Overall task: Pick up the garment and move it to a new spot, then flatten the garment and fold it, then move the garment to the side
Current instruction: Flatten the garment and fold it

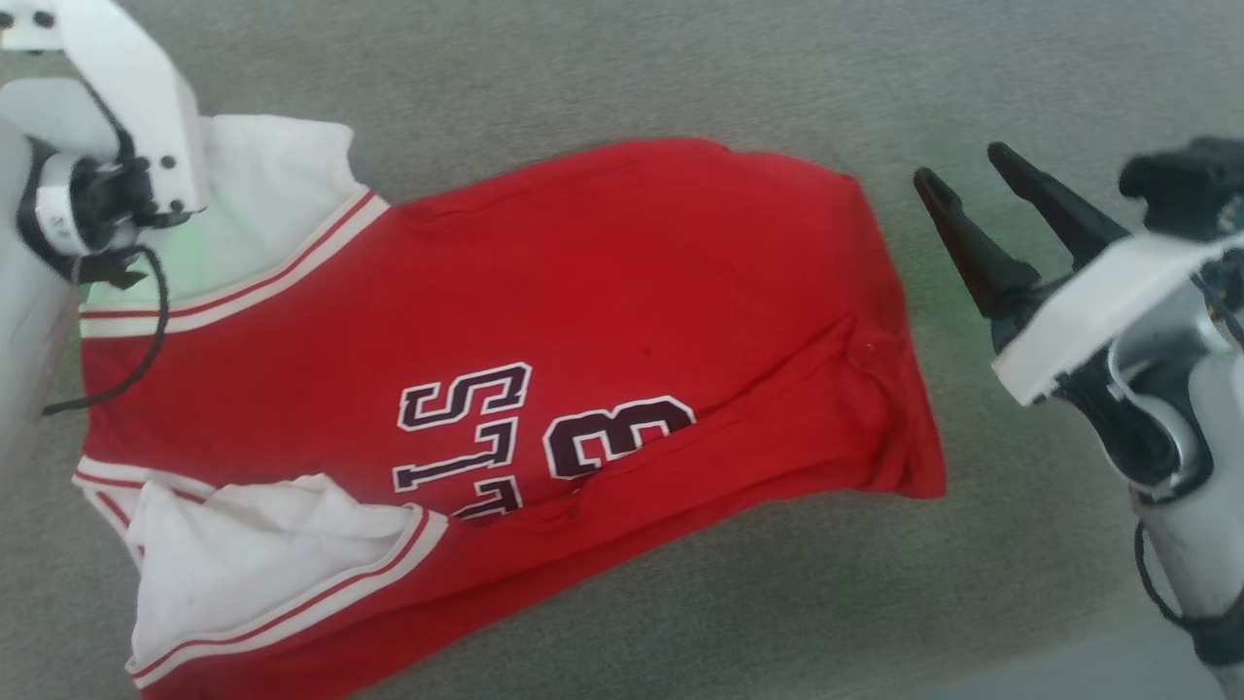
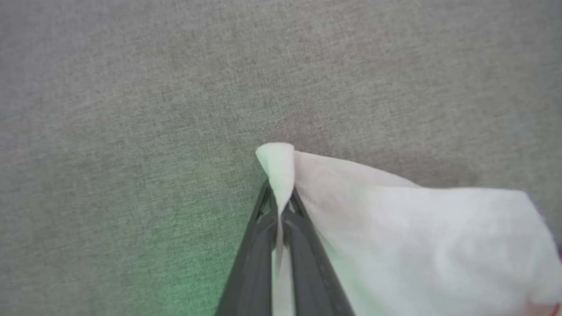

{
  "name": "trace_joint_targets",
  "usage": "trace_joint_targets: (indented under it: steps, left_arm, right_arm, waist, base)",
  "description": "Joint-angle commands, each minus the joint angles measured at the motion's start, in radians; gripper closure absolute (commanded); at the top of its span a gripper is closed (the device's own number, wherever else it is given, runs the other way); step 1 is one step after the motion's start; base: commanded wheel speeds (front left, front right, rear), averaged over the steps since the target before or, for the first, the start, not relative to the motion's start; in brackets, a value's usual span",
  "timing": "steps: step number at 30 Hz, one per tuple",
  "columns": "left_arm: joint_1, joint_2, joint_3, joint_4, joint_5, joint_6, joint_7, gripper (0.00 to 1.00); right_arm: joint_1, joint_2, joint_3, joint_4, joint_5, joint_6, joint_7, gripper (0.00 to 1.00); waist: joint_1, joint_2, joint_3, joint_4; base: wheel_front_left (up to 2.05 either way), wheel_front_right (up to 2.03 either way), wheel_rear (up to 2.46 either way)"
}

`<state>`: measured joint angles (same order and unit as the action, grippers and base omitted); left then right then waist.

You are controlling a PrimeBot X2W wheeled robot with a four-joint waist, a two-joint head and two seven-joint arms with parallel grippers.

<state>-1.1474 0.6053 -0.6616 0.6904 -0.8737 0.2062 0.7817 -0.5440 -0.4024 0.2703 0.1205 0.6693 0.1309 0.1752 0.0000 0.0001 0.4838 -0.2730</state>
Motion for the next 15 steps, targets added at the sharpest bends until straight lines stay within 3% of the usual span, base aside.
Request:
trace_joint_targets:
  steps: [1,15]
  left_arm:
    - [-0.008,-0.018,-0.014,0.025,0.012,-0.009,-0.006,1.0]
    - [-0.099,-0.13,-0.037,0.12,0.022,-0.06,-0.069,1.0]
  right_arm:
    - [-0.04,-0.005,0.021,0.022,0.017,0.0,0.034,0.0]
    - [-0.298,-0.037,0.219,0.263,0.108,0.0,0.43,0.0]
  waist:
    - [0.0,-0.0001,0.01,0.019]
    - [0.0,-0.0001,0.053,0.113]
  base:
    - [0.0,0.0,0.0]
    - [0.0,0.0,0.0]
